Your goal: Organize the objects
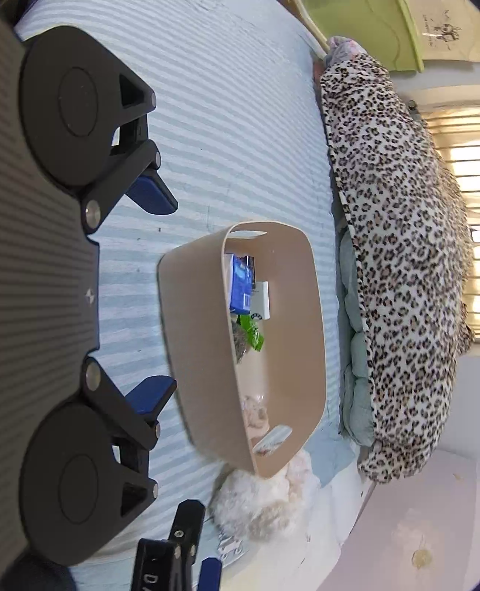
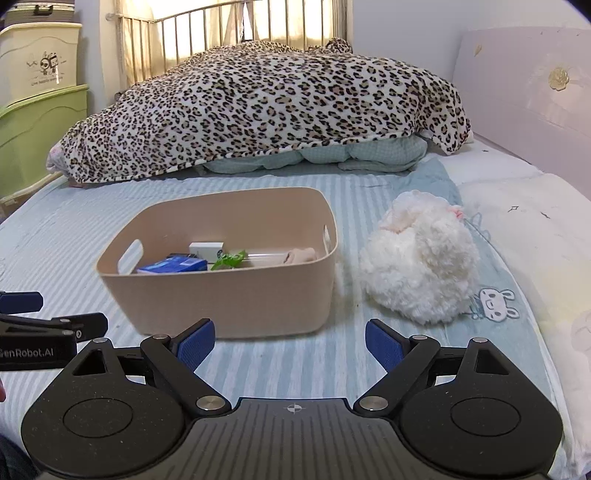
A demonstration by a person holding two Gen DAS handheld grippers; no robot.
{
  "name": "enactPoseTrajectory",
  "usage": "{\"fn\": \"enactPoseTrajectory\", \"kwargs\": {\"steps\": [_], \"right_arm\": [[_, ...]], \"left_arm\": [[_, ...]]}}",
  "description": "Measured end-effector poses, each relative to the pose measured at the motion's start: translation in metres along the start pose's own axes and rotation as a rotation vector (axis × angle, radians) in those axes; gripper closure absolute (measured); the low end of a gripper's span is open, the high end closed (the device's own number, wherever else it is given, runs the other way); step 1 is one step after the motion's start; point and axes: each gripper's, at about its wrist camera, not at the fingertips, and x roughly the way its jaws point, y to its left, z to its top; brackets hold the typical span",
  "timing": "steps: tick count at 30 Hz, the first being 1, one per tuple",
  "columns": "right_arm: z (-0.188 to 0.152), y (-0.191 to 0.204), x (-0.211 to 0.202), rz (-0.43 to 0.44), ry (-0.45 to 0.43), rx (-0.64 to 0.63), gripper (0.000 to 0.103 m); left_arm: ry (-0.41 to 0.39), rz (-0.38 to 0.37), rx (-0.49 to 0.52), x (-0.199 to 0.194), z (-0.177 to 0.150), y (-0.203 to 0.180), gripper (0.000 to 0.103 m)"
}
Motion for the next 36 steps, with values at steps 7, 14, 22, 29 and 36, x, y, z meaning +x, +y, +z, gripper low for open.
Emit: {"fn": "enactPoseTrajectory", "kwargs": {"steps": [7,14,22,29,36], "right_arm": [[-0.017,0.003,-0.036,0.009,-0.016,-0.007,0.013],[-0.033,0.011,-0.07,0.019,-0.027,-0.008,0.013],[-0.046,0.016,-0.098,0.033,-0.029,-0.007,0.013],[-0.056,0.015,-0.112,0.041,-0.025,0.003,0.013],[-0.06,0.015,-0.133,0.056,-0.05,-0.003,0.013]], "left_arm": [[-0.036,-0.012,-0.047,-0.036,-0.026,-0.001,0.009],[-0.079,-0.013,-0.033,-0.074,-0.042,-0.006,0.009],[-0.127,0.014,-0.017,-0.102,-0.052,-0.01,0.009],[-0.132,0.019,0.003,-0.119,-0.061,-0.017,0.009],[-0.163,0.001,-0.006,-0.14,-0.068,-0.017,0.009]]}}
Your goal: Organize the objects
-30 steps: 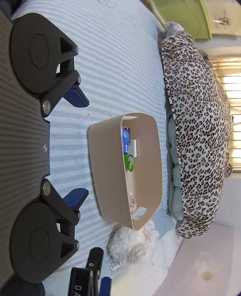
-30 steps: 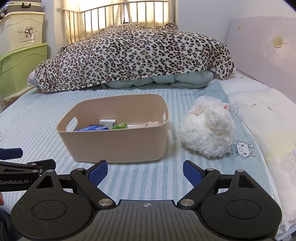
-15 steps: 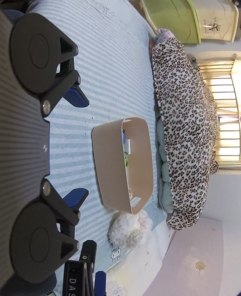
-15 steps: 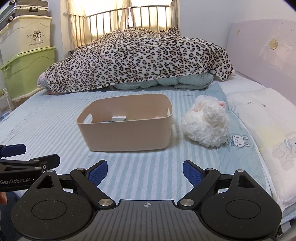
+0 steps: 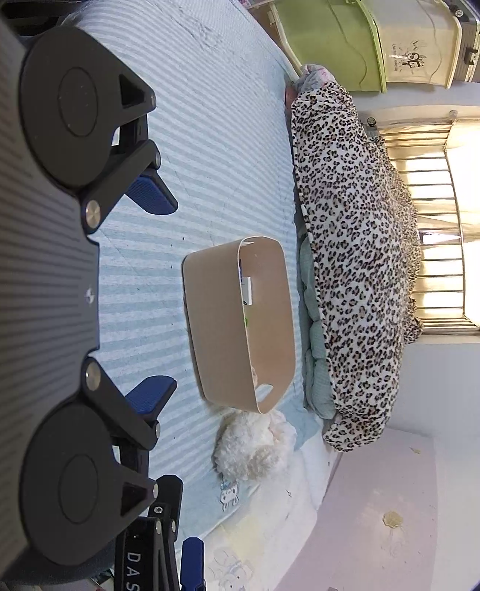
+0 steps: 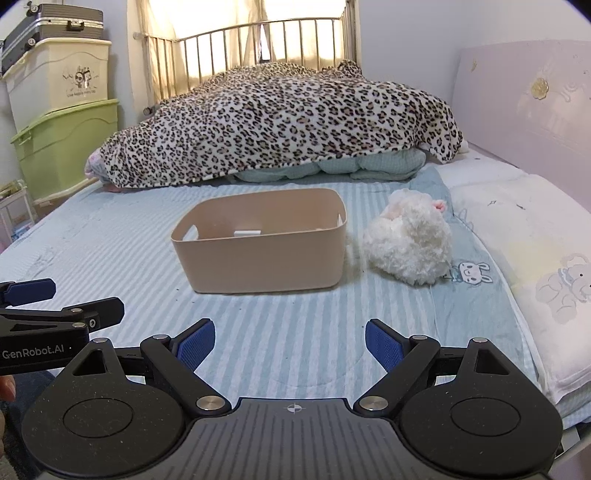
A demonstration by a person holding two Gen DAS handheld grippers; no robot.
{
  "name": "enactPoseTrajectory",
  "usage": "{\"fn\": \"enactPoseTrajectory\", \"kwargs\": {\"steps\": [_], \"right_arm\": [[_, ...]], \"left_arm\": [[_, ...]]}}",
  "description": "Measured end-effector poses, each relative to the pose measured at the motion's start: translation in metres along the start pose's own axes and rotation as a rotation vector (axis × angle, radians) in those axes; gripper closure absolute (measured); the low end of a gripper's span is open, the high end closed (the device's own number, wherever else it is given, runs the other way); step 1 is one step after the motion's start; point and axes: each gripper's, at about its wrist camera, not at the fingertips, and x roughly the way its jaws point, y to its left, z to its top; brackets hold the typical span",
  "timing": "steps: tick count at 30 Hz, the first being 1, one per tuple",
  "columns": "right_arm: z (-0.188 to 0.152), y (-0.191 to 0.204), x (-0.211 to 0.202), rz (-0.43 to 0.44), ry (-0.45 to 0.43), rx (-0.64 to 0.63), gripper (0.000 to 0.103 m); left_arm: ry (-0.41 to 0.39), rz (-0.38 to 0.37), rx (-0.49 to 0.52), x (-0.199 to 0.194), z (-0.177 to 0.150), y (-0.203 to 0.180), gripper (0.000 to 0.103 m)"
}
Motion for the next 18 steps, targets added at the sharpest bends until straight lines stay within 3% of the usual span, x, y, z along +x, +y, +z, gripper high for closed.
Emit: {"fn": "enactPoseTrajectory", "kwargs": {"steps": [8,18], "right_arm": [[-0.005,0.005,-0.017,0.002,-0.014,-0.026,0.013],[-0.004,0.004,-0.026,-0.004,-0.026,-0.029,0.013]], "left_arm": [[-0.028,-0.013,0.003,-0.02,-0.002,-0.003,0.008],[0.004,-0.03,-0.009,-0.022,-0.004,0.001,0.008]]}}
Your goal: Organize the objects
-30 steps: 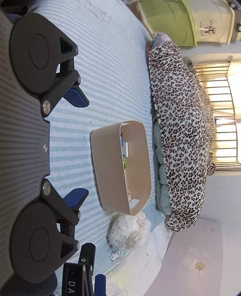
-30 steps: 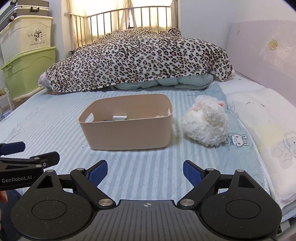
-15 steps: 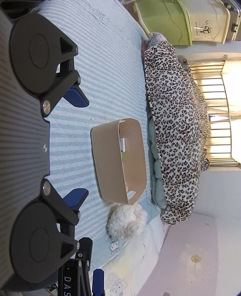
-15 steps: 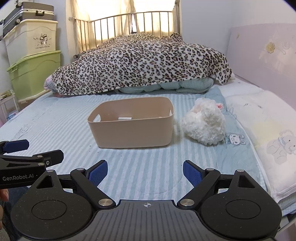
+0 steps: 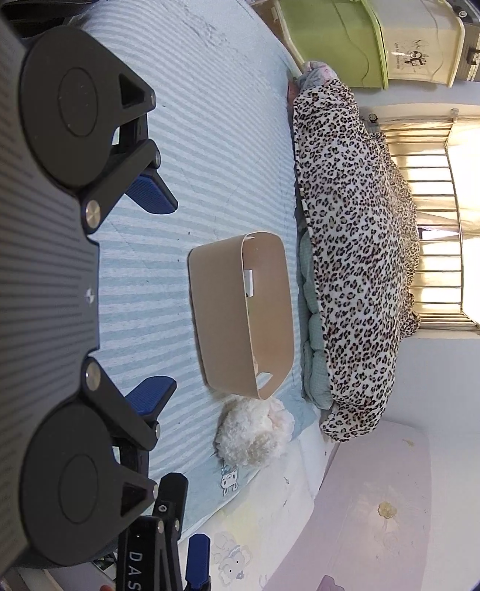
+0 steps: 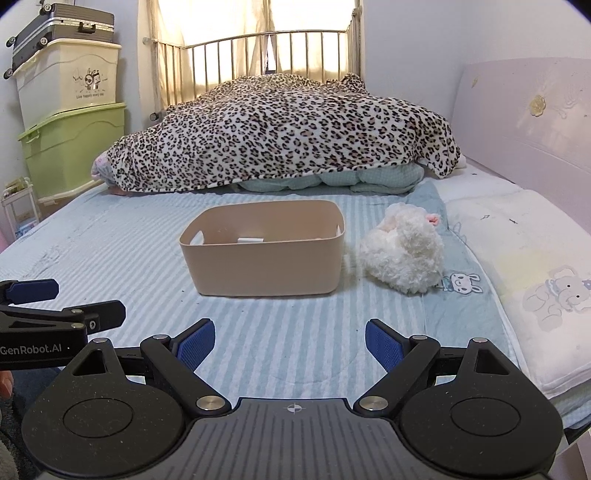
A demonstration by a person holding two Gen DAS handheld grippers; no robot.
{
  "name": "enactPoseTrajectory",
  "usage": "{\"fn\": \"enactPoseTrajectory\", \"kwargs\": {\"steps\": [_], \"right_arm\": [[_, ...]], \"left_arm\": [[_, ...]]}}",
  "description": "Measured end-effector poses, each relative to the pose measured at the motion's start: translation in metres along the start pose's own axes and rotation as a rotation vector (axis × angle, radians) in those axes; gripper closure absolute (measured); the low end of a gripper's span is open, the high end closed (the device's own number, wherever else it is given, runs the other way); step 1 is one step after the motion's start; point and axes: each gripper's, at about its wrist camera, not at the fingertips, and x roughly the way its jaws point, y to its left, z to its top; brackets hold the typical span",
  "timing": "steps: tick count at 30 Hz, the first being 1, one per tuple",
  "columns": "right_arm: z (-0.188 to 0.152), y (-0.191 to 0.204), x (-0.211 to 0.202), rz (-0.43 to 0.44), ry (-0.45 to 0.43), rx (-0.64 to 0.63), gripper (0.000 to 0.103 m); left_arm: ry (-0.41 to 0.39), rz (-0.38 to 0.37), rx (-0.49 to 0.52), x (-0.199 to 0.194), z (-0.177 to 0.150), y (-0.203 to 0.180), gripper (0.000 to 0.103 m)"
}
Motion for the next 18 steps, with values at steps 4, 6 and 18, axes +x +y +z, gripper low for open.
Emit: {"fn": "enactPoseTrajectory", "kwargs": {"steps": [4,6,18], "right_arm": [[0.0,0.002,0.001,0.007,0.004,-0.003,0.013],[0.0,0.002,0.003,0.006,0.01,-0.004,0.013],[0.0,0.002,0.012,0.014,0.027,-0.002,0.013]], "left_arm": [[0.006,-0.004,0.003,0.0,-0.001,0.0,0.008],[0.015,-0.008,0.004,0.001,-0.001,0.001,0.008],[0.026,-0.014,0.003,0.002,-0.001,0.002,0.008]]}}
